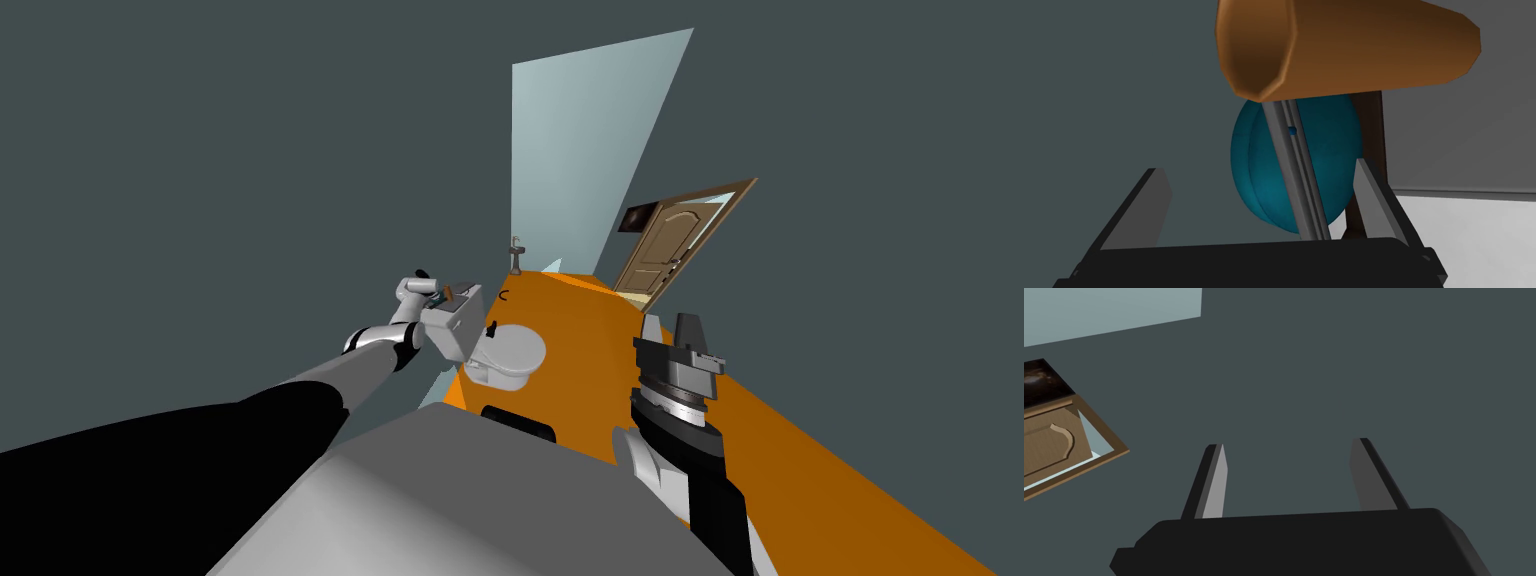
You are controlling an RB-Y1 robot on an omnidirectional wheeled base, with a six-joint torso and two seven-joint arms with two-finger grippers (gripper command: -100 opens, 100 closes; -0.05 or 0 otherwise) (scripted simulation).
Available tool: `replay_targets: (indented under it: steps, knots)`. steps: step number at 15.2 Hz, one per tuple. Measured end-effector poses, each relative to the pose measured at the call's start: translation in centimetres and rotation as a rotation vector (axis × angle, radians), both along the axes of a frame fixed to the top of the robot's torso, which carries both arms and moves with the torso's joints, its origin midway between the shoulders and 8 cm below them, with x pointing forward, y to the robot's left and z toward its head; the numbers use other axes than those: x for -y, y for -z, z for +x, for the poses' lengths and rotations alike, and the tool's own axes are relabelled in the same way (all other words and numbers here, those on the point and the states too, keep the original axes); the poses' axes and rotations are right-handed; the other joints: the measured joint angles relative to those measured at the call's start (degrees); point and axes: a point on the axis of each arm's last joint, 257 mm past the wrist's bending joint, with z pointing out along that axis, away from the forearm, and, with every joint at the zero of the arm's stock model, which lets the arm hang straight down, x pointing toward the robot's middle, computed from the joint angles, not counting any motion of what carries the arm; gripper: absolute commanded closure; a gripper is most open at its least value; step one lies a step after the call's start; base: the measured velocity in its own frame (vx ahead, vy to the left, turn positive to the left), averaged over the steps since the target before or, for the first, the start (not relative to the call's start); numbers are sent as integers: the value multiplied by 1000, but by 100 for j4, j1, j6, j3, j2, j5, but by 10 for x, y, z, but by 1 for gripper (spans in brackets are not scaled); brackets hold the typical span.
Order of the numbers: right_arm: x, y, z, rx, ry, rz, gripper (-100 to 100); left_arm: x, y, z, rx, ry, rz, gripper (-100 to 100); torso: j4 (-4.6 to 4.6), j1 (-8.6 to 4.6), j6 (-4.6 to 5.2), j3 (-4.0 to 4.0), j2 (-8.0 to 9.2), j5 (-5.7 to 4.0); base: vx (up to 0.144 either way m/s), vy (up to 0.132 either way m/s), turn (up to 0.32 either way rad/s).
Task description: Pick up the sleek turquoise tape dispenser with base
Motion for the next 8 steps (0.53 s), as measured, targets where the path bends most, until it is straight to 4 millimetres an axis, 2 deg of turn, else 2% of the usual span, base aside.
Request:
replay_targets:
  steps: [8]
  knots:
    - [0, 0, 0, 0, 0, 0, 0, -2, -3, -13, -39, -83, -147, -100, 0, 8, -1, 1, 1, 2, 22, -8, -1]
